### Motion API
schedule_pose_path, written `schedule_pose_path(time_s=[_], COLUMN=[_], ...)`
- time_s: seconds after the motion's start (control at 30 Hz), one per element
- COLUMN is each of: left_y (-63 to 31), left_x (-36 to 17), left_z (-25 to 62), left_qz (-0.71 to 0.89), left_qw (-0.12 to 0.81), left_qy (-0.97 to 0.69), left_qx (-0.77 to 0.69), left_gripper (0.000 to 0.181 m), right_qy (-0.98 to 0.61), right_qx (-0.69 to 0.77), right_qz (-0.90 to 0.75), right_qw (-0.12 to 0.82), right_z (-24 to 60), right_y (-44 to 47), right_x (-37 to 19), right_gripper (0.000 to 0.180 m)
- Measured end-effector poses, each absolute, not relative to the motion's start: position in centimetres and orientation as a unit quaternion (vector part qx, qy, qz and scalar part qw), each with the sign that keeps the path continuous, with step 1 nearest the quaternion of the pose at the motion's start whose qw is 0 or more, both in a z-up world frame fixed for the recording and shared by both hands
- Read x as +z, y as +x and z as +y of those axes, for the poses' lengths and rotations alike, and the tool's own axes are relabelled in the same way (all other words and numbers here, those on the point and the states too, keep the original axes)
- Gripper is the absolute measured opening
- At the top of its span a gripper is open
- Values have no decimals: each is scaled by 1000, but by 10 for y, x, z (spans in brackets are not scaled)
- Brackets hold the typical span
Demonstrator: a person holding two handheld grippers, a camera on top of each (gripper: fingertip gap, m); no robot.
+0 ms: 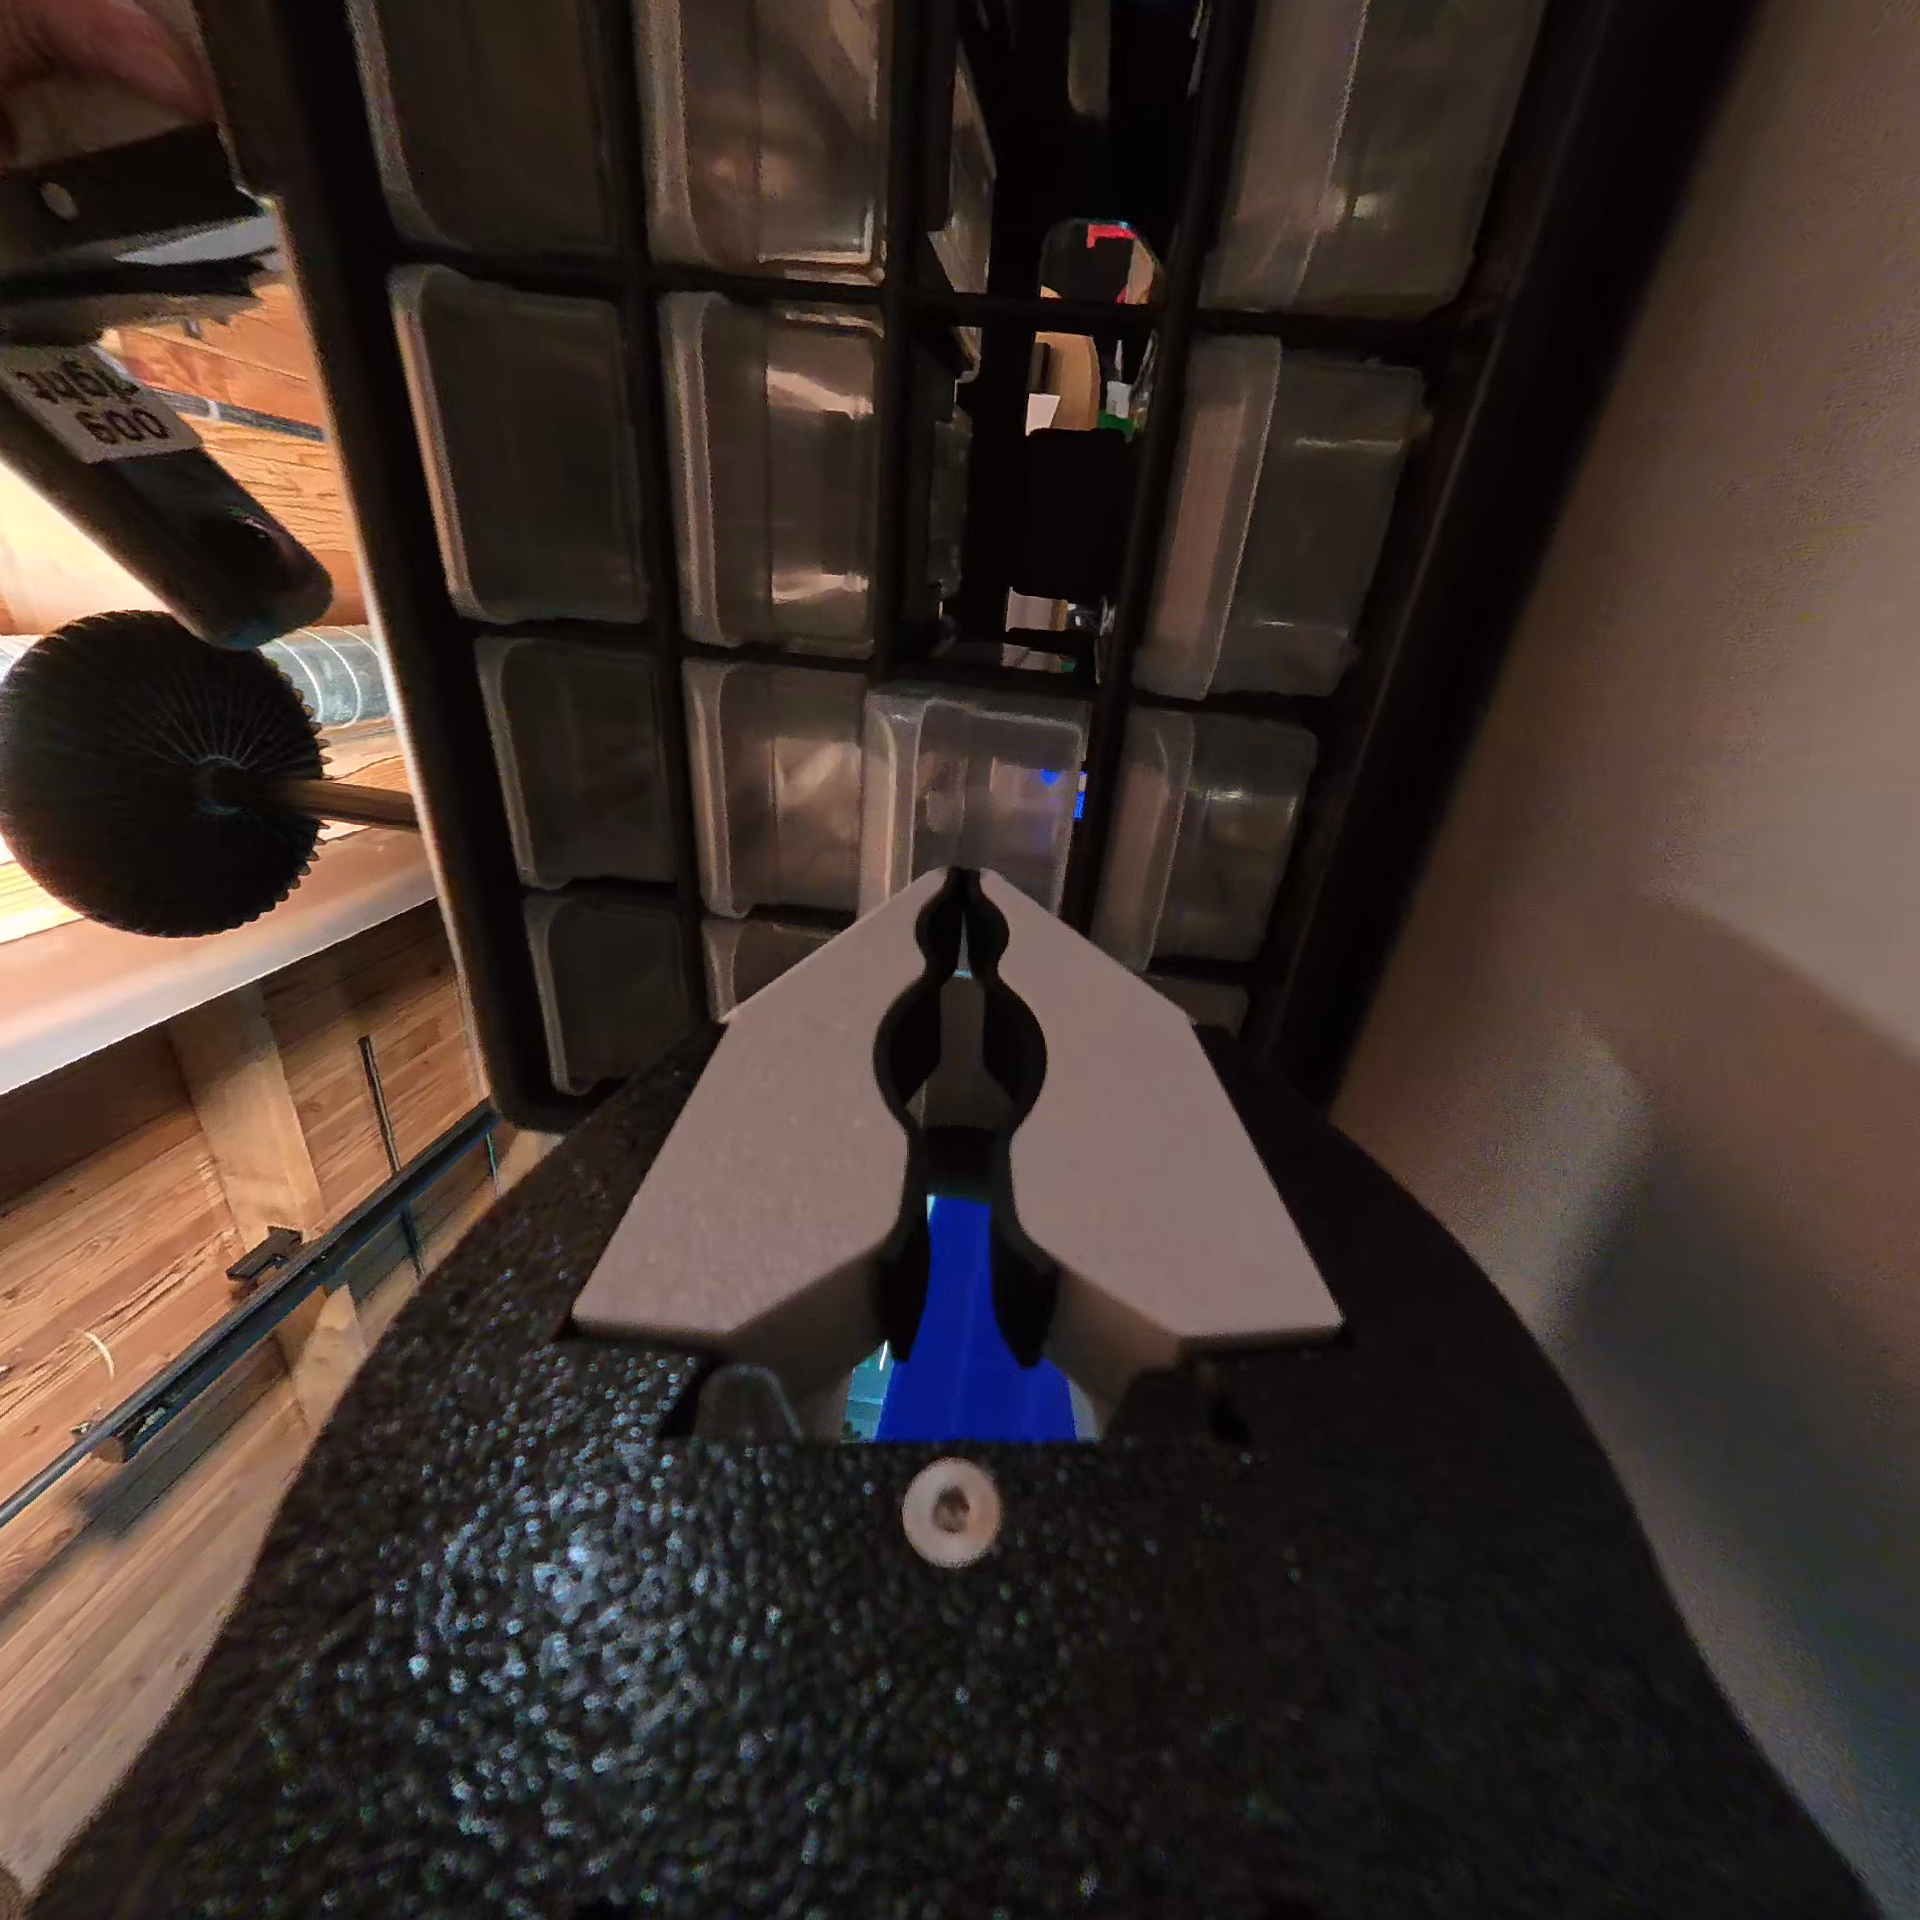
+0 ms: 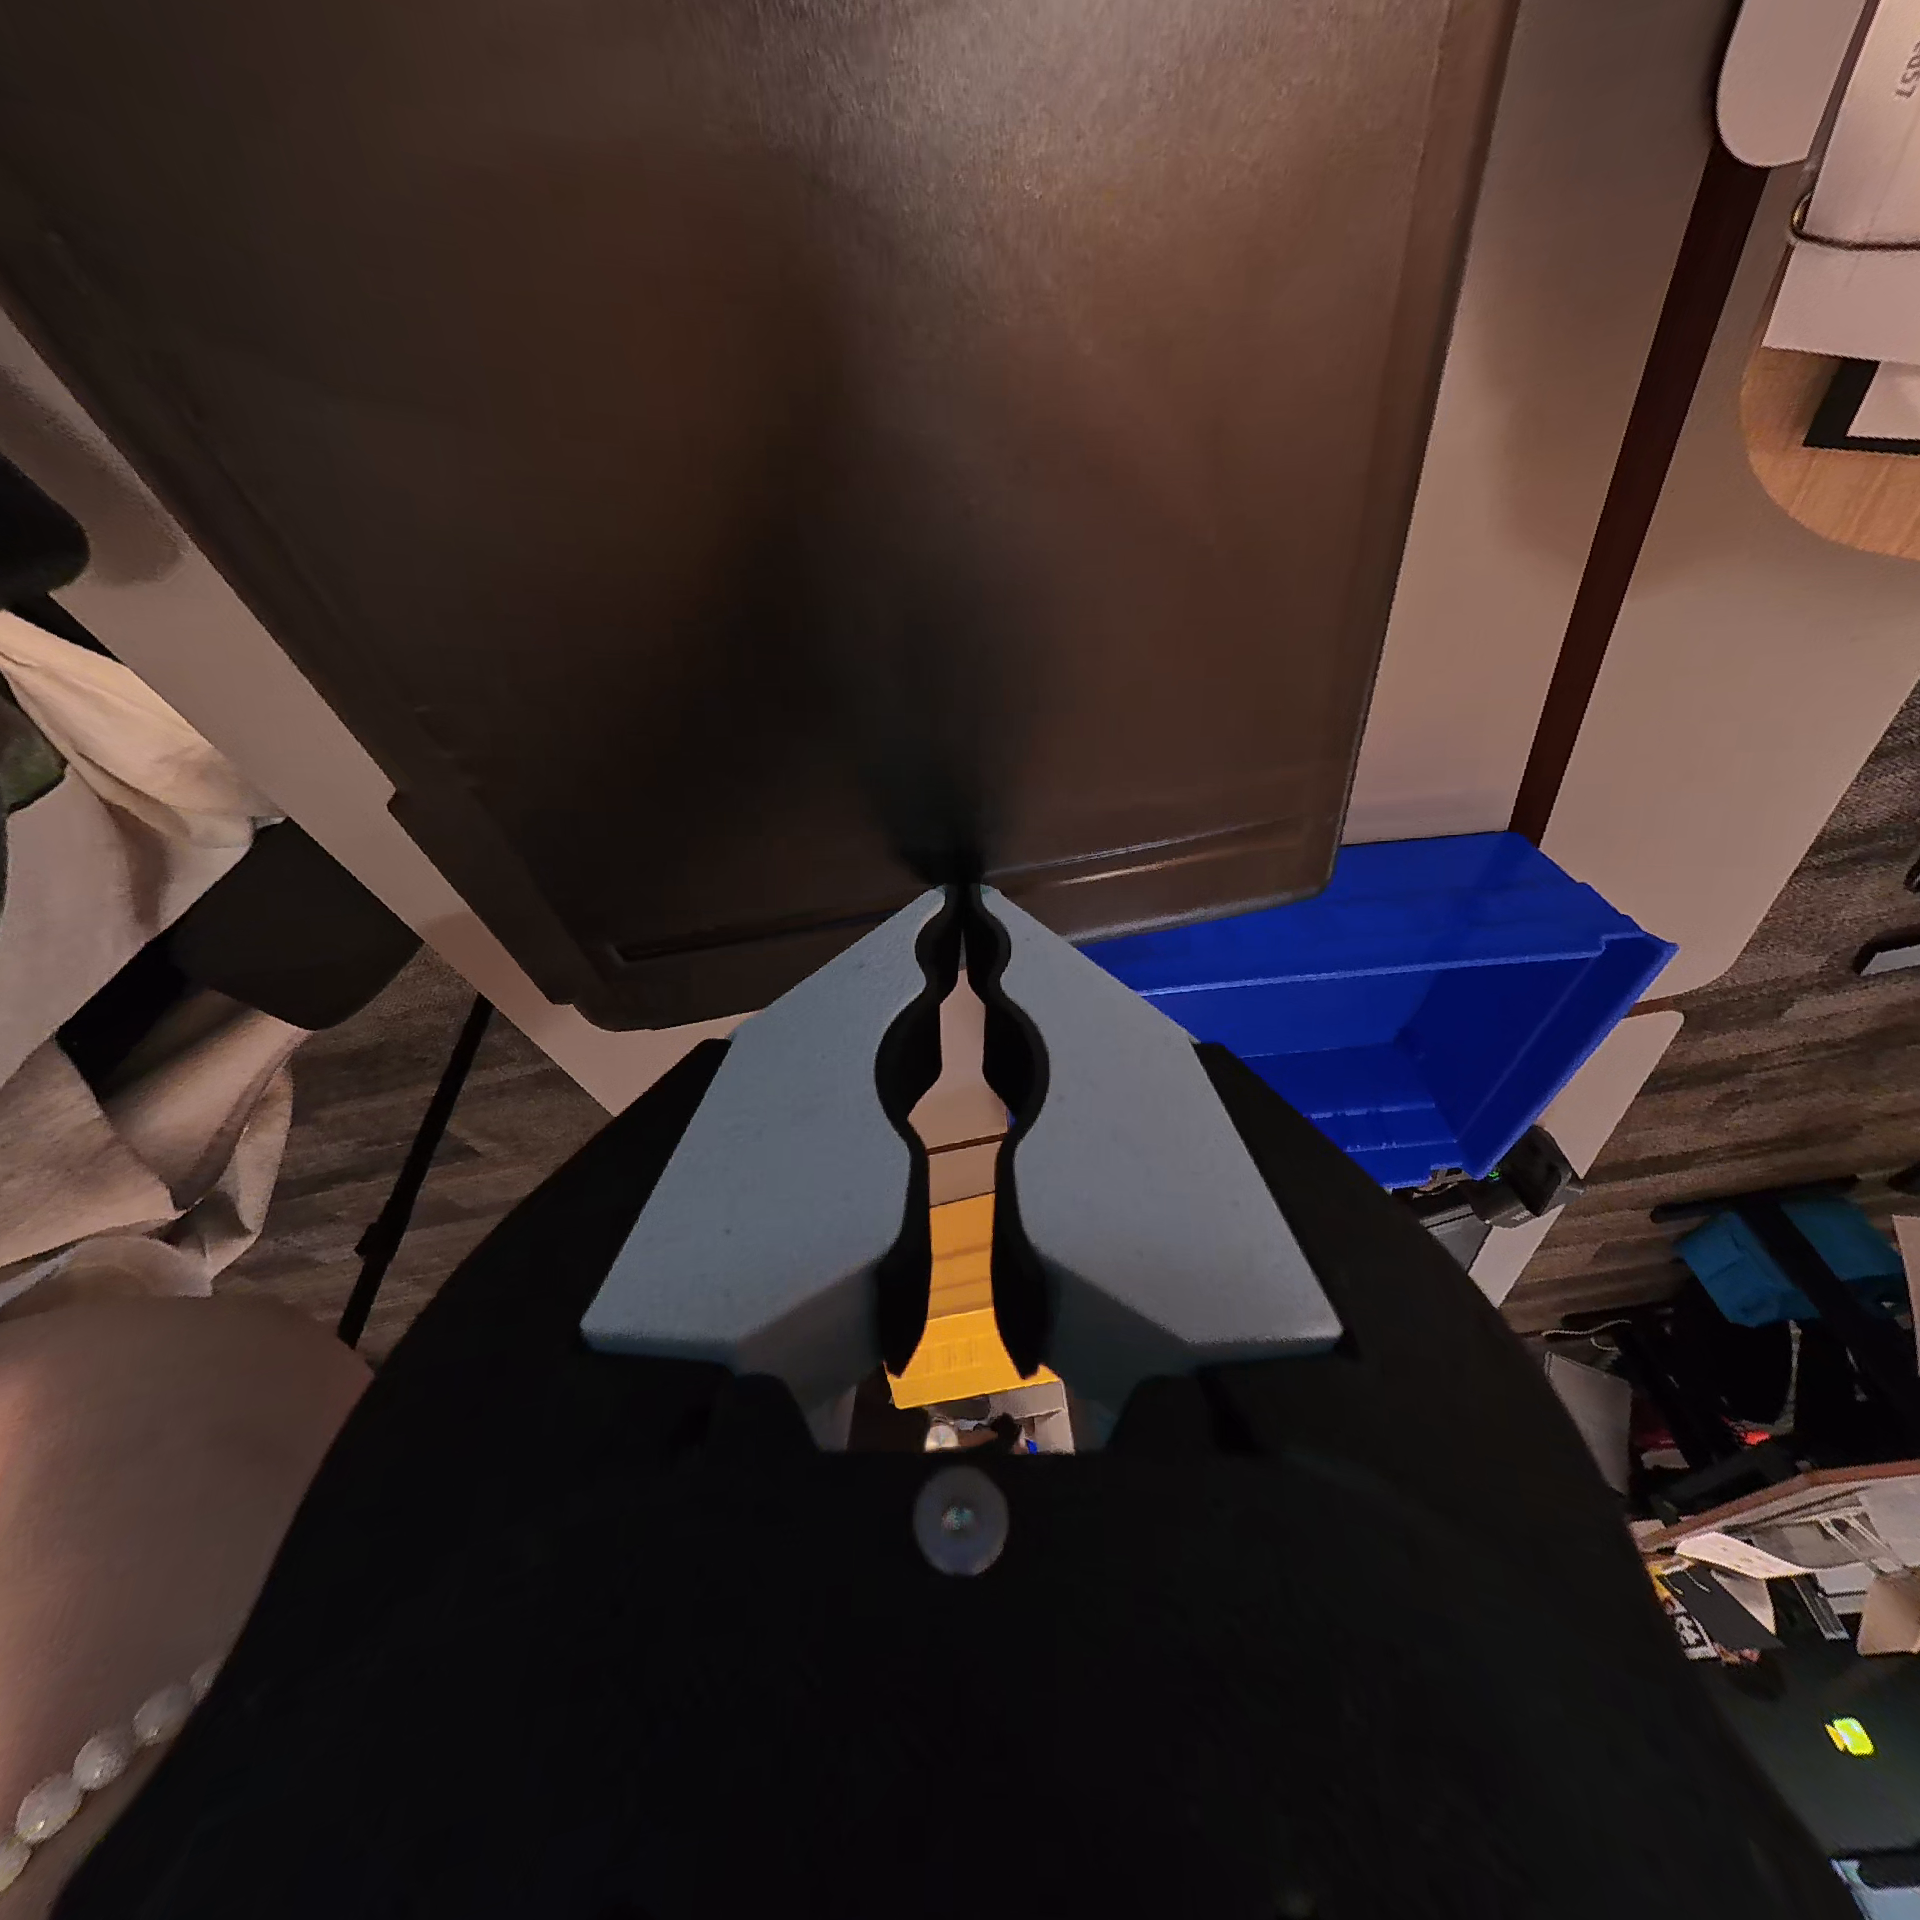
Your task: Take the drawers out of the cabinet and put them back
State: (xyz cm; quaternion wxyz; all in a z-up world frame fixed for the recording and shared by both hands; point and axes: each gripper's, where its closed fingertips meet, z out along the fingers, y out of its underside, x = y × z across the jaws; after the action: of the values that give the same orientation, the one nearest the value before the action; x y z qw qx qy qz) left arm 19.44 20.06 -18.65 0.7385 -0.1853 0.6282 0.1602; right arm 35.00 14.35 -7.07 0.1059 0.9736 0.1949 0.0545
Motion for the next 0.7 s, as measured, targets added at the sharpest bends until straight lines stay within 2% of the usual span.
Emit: schedule_pose_path(time_s=[0.57,0.7], left_y=[217,196], left_x=[-189,-187], left_z=[215,204], left_qz=[641,640], left_qw=[725,723], left_qy=[-210,-255], left_qx=[143,51], left_gripper=[0,0], right_qy=[972,973], right_qx=[60,56], right_qz=[193,194], right_qw=[117,108], right_z=[143,143], right_y=[350,350], right_x=[-71,-71], right_gripper=[0,0])
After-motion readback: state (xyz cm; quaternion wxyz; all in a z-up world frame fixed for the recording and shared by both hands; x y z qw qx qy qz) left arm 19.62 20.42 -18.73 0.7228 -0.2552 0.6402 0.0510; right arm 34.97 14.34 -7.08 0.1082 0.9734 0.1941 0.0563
